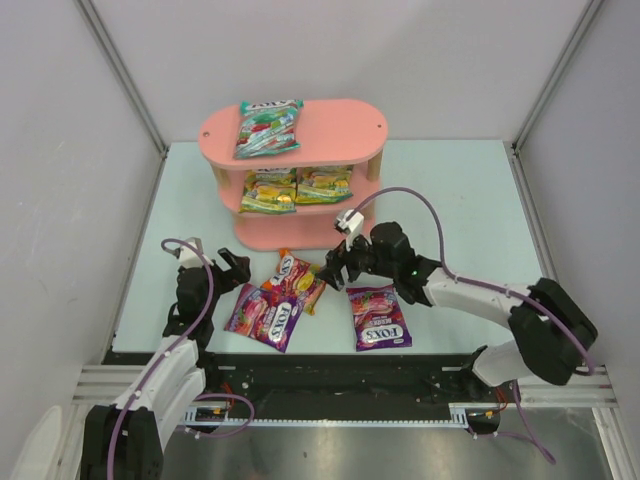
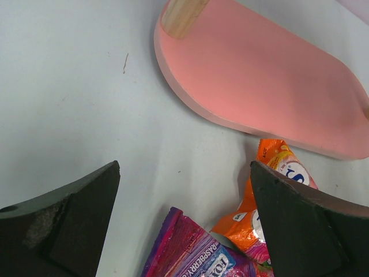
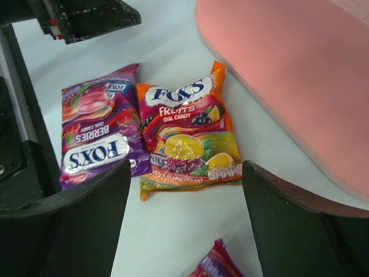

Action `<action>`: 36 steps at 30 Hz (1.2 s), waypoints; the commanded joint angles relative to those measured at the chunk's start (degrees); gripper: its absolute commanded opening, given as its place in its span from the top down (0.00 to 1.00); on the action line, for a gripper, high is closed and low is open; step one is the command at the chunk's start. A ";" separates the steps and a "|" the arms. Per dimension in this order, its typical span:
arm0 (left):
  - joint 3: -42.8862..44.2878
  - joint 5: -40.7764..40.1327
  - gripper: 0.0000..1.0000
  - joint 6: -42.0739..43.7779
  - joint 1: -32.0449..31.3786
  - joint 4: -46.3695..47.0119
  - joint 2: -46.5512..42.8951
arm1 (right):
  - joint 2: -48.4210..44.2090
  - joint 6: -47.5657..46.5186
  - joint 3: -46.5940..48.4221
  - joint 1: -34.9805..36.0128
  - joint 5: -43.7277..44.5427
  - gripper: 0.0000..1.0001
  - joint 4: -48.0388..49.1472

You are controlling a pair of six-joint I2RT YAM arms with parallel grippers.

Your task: Place and organize the candy bags onto the shelf

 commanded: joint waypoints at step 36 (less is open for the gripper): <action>1.25 0.37 0.00 -0.87 0.49 2.01 0.12 | 27.65 -12.96 10.96 -5.37 -16.08 0.18 6.49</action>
